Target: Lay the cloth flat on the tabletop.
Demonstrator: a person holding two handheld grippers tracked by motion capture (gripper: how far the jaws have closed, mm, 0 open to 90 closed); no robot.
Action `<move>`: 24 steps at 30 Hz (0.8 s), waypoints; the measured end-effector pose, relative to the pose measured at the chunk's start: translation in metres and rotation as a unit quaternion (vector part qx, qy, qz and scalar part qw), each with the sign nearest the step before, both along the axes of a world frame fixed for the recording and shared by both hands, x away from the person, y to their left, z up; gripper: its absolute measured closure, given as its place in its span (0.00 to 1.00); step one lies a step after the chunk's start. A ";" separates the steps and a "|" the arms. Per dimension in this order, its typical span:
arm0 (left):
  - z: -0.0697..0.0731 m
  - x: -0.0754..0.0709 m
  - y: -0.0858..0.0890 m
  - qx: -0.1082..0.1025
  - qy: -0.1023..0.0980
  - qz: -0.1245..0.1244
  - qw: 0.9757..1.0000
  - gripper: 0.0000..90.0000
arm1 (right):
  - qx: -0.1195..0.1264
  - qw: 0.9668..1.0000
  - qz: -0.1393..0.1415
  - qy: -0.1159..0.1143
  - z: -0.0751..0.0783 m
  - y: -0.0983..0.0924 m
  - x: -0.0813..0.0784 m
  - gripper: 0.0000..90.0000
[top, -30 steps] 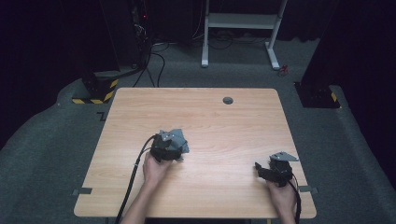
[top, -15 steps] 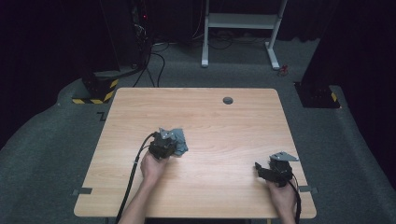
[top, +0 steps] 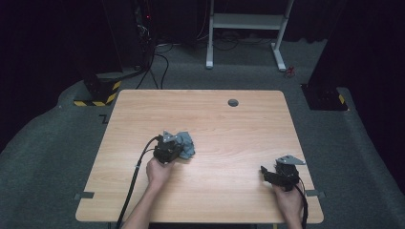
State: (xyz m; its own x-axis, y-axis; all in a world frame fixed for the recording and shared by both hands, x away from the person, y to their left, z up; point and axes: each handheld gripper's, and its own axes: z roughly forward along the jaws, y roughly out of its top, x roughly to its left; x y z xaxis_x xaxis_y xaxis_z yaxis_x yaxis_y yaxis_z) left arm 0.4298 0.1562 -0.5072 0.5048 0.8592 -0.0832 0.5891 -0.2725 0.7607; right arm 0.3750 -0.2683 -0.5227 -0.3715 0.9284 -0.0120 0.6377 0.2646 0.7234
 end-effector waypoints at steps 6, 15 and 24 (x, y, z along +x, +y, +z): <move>0.004 -0.004 -0.011 -0.021 -0.001 -0.021 1.000 0.91 | 0.000 1.000 0.000 0.000 0.000 0.000 0.000 0.32; 0.009 -0.012 -0.028 -0.042 -0.008 -0.053 0.998 0.91 | 0.000 1.000 0.000 0.000 0.000 0.000 0.000 0.32; 0.013 -0.020 -0.048 -0.045 -0.016 -0.085 0.995 0.91 | 0.000 1.000 0.000 0.000 0.000 0.000 0.000 0.32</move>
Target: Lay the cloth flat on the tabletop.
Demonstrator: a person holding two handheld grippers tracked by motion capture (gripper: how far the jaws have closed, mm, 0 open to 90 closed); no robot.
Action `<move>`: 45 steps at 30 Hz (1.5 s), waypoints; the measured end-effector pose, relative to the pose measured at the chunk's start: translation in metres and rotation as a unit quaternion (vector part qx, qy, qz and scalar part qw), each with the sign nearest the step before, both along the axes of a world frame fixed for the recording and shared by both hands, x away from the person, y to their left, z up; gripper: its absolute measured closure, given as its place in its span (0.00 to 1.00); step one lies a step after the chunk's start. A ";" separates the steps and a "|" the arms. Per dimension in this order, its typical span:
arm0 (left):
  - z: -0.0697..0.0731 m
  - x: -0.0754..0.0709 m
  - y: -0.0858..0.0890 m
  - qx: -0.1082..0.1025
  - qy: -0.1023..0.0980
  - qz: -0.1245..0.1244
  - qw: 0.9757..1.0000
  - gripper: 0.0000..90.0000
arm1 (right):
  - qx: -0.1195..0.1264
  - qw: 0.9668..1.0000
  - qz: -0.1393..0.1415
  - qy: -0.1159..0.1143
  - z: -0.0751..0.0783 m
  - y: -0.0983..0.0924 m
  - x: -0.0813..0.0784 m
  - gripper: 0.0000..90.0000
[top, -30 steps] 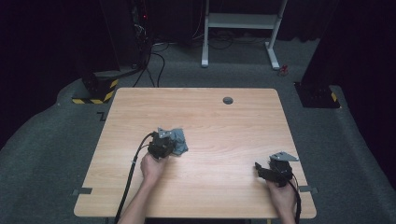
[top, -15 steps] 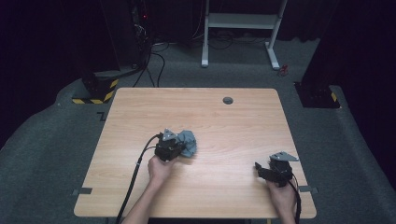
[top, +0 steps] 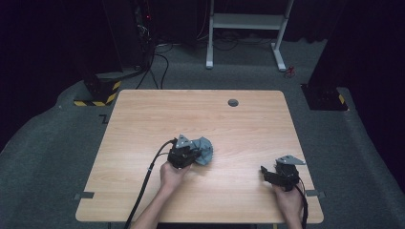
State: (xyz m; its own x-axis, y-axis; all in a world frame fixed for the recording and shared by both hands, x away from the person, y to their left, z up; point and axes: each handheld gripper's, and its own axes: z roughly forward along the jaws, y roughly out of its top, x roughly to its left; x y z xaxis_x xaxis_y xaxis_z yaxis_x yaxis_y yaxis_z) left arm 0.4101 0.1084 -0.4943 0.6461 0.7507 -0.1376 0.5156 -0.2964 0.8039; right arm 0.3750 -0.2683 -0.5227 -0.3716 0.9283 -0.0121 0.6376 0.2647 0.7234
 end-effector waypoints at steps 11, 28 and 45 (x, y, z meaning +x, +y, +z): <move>0.004 -0.012 -0.021 -0.008 -0.005 -0.039 0.999 0.90 | 0.000 1.000 0.000 0.000 0.000 0.000 0.000 0.32; -0.013 -0.028 -0.038 0.006 0.006 -0.072 0.997 0.88 | 0.000 1.000 0.000 0.000 0.000 0.000 0.000 0.33; -0.024 -0.056 -0.020 0.025 -0.005 -0.033 0.999 0.47 | -0.002 1.000 0.012 -0.001 0.000 0.005 -0.002 0.34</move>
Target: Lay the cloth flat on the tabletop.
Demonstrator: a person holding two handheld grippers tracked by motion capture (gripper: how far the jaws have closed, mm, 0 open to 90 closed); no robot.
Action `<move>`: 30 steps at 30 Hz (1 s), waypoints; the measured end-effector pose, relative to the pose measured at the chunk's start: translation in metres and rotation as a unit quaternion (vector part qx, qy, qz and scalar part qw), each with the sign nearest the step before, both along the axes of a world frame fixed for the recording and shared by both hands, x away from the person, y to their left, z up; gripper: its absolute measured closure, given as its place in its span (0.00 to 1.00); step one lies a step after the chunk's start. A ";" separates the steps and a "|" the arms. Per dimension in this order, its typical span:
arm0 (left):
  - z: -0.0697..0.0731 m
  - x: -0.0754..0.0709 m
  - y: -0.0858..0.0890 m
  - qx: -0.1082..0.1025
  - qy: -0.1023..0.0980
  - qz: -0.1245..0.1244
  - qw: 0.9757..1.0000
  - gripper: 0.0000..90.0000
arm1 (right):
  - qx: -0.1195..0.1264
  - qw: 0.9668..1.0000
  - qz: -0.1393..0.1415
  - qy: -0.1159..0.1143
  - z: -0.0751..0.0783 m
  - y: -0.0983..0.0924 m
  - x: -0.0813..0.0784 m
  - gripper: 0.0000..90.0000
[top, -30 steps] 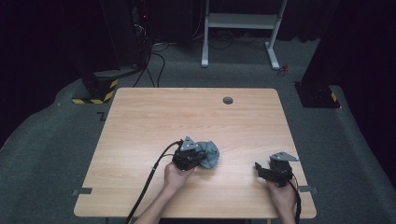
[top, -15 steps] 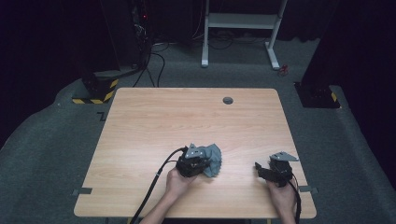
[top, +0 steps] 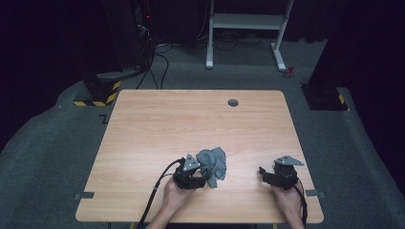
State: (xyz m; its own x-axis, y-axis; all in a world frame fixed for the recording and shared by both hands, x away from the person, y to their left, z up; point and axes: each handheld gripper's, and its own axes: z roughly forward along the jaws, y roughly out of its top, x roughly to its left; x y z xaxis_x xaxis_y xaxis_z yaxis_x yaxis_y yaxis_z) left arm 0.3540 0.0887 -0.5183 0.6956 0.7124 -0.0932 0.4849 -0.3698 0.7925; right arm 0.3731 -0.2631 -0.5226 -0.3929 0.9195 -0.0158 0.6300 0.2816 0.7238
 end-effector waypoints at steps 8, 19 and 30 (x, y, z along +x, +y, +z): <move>-0.003 -0.018 -0.008 0.018 -0.001 0.010 1.000 0.47 | 0.027 0.996 0.089 -0.005 0.011 0.041 -0.014 0.63; -0.002 -0.033 -0.012 0.020 -0.006 0.013 1.000 0.55 | 0.024 0.978 0.207 0.008 0.013 0.102 -0.016 0.77; 0.009 -0.026 -0.015 0.010 -0.029 0.027 0.999 0.58 | -0.004 0.975 0.221 0.013 0.005 0.124 -0.013 0.85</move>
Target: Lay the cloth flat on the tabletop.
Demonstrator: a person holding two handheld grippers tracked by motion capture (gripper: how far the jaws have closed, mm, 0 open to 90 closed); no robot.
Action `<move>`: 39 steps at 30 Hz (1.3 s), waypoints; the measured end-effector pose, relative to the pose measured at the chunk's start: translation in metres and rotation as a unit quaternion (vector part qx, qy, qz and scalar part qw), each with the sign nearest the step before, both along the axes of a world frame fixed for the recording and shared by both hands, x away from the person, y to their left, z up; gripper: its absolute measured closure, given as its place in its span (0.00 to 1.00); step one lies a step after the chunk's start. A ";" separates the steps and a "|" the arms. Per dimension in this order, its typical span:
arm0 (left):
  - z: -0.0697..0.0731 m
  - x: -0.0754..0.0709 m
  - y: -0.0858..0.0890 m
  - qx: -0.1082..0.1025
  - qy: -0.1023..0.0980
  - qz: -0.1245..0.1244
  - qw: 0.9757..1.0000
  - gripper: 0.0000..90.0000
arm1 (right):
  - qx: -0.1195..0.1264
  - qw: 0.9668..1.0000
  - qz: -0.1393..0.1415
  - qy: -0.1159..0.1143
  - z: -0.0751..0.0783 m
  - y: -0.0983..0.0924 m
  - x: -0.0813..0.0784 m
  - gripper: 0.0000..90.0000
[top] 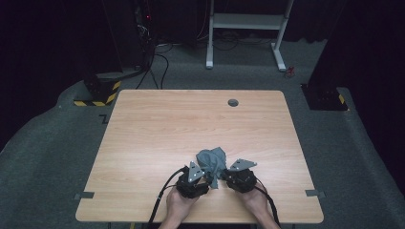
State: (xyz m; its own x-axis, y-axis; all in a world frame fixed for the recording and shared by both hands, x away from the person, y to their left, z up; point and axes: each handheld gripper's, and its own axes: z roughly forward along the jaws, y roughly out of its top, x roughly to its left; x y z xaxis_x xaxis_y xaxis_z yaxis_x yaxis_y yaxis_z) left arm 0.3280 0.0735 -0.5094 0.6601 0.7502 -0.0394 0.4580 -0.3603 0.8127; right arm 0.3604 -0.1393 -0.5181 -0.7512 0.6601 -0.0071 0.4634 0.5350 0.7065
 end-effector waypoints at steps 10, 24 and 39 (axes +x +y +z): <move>0.005 0.017 -0.001 0.008 0.012 -0.024 1.000 0.87 | -0.005 1.000 0.018 -0.006 0.000 0.002 -0.001 0.98; 0.015 0.008 0.034 -0.003 0.006 -0.021 1.000 0.99 | -0.002 1.000 -0.009 -0.005 0.006 -0.022 -0.002 0.99; 0.016 -0.015 0.089 -0.027 0.016 0.015 0.999 0.99 | 0.008 0.999 -0.034 -0.010 0.011 -0.067 -0.026 0.99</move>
State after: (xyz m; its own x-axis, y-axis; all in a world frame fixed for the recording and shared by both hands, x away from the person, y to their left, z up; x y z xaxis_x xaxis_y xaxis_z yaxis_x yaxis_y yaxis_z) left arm 0.3132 0.1627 -0.4935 0.6358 0.7653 -0.1005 0.4933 -0.3027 0.8155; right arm 0.3348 -0.2065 -0.5069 -0.7046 0.7096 -0.0095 0.4844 0.4907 0.7243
